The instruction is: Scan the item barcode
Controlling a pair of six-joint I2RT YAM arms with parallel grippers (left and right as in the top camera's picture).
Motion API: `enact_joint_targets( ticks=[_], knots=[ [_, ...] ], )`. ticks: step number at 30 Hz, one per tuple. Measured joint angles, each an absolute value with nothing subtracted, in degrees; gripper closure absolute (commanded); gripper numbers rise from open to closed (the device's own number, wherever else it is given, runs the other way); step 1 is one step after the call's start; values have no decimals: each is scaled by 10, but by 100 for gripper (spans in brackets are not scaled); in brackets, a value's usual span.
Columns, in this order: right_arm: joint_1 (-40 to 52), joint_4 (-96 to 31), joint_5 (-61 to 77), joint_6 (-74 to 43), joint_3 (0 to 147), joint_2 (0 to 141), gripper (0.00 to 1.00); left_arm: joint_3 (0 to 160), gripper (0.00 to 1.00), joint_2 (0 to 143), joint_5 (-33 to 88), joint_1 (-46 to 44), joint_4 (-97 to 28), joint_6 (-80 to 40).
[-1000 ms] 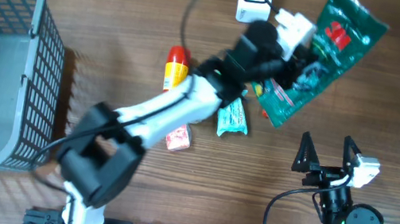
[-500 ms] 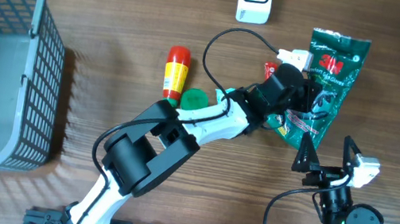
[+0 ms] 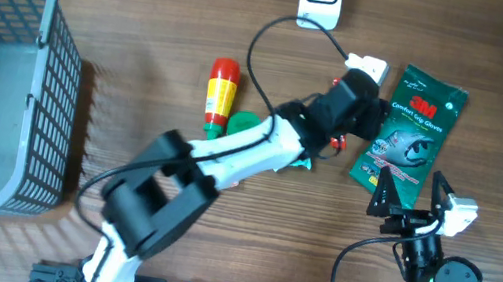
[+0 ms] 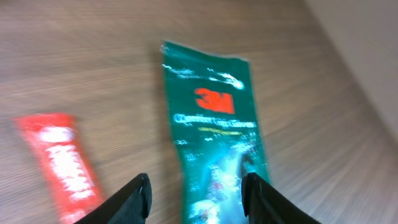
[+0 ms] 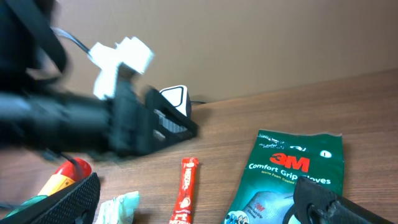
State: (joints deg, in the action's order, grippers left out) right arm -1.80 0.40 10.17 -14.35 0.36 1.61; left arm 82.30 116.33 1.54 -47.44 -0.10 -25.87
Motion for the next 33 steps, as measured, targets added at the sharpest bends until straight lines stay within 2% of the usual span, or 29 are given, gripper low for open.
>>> enact_joint_targets(
  ticks=[8, 10, 11, 13, 18, 23, 27, 33],
  knots=[
    [-18, 4, 102, -143, 4, 16, 0, 827, 46, 943, -56, -403, -298, -109],
    [-18, 4, 102, -143, 4, 16, 0, 827, 25, 896, -61, -389, -380, -86],
    [-18, 4, 102, -143, 3, 16, 0, 827, 0, 870, -62, -381, -425, -74],
    [-18, 4, 102, -143, 3, 16, 0, 827, 0, 838, -64, -372, -479, -62],
    [-18, 4, 102, -143, 3, 16, 0, 827, 0, 743, -67, -367, -702, -50],
    [-18, 4, 102, -143, 3, 16, 0, 827, 0, 720, -66, -367, -893, -50],
    [-18, 4, 102, -143, 3, 16, 0, 827, 0, 719, -66, -367, -946, -50],
    [-18, 4, 102, -143, 4, 16, 0, 827, 0, 719, -66, -367, -962, -50]
  ],
)
